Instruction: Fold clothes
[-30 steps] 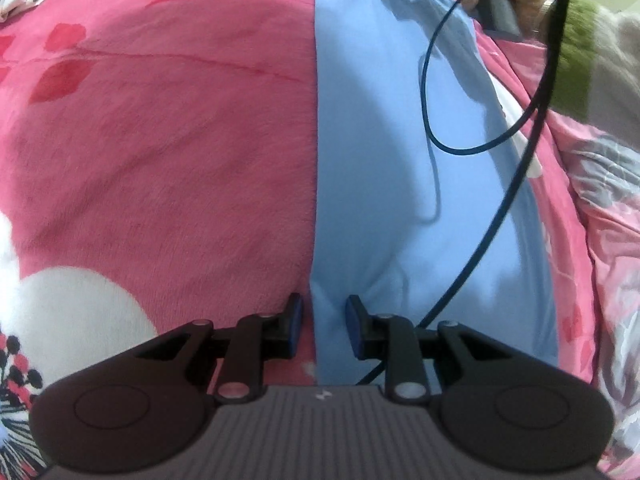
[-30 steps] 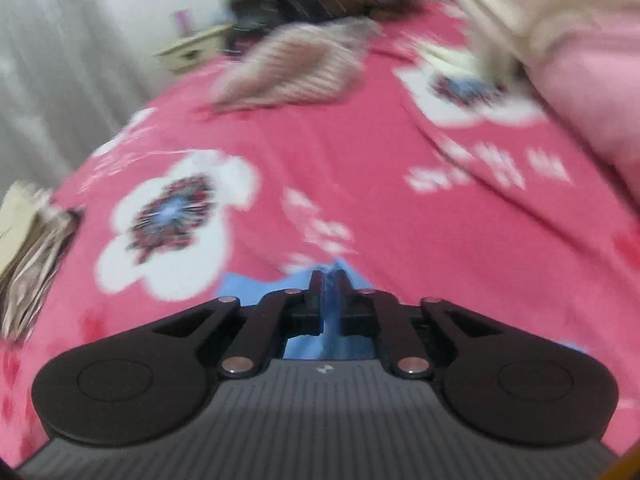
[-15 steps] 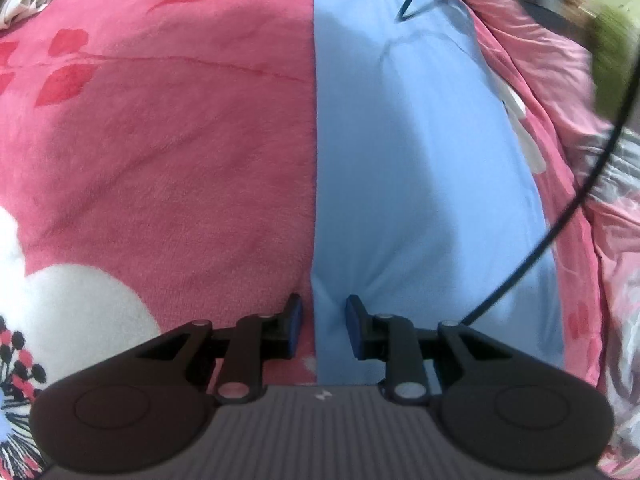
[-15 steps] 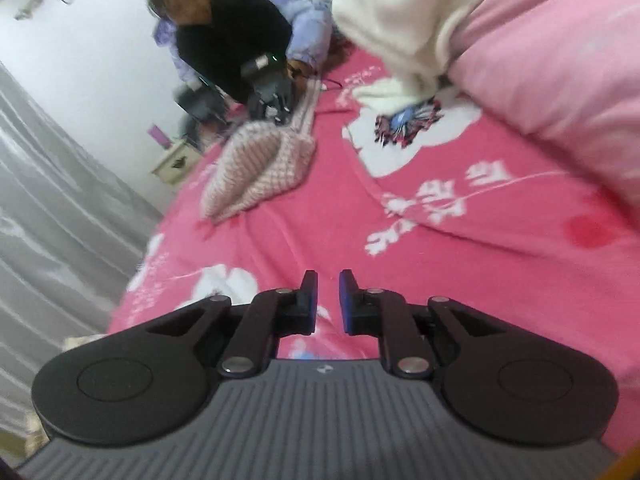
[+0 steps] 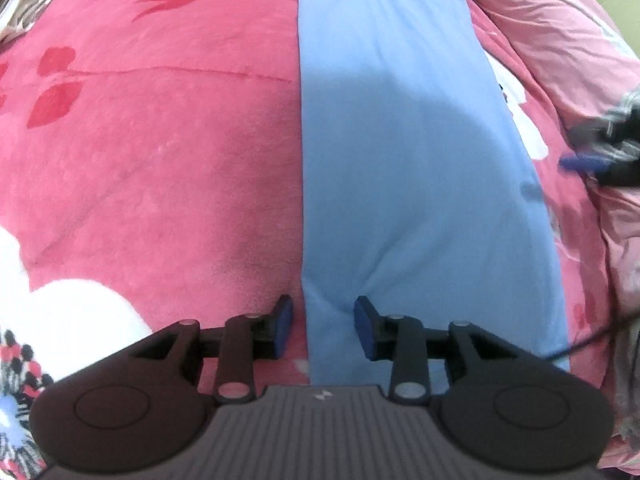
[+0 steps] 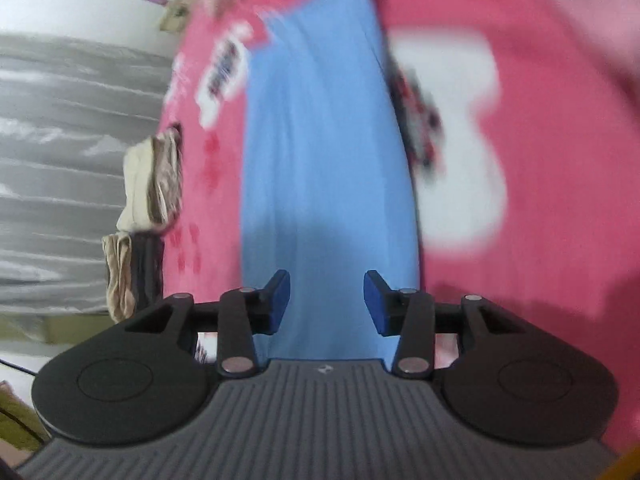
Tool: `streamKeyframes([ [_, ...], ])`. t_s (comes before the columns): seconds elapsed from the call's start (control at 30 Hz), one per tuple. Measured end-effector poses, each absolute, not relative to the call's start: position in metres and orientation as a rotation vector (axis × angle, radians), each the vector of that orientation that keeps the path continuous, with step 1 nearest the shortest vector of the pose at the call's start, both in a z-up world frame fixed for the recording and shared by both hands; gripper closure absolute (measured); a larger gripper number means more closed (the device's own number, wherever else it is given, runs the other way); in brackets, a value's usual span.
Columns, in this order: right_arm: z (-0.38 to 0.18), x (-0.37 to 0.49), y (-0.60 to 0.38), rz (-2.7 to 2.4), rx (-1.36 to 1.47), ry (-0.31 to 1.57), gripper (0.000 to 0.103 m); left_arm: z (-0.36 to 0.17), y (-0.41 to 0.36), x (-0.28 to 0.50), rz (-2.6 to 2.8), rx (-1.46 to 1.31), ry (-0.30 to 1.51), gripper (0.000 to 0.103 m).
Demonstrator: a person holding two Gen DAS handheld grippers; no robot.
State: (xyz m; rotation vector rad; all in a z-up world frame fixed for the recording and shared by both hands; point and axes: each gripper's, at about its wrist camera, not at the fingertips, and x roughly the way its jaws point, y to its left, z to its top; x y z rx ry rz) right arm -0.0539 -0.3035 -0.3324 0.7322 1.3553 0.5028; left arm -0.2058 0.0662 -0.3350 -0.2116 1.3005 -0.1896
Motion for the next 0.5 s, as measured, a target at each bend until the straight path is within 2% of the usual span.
streamKeyframes([
  [0.03,-0.341,-0.062,-0.302,0.491,0.744,1.362,0.063,-0.331,0.065,-0.205,-0.172,-0.193,1.295,0.066],
  [0.13,-0.363,-0.075,-0.301,0.436,0.729,1.355,0.063,-0.319,0.064,-0.209,-0.126,-0.144,1.258,0.053],
  [0.27,-0.368,-0.080,-0.306,0.372,0.733,1.271,0.063,-0.319,0.073,-0.212,-0.117,-0.162,1.283,0.053],
  [0.5,-0.391,-0.088,-0.308,0.285,0.916,1.170,0.062,-0.330,0.103,-0.195,-0.133,-0.317,1.284,0.056],
])
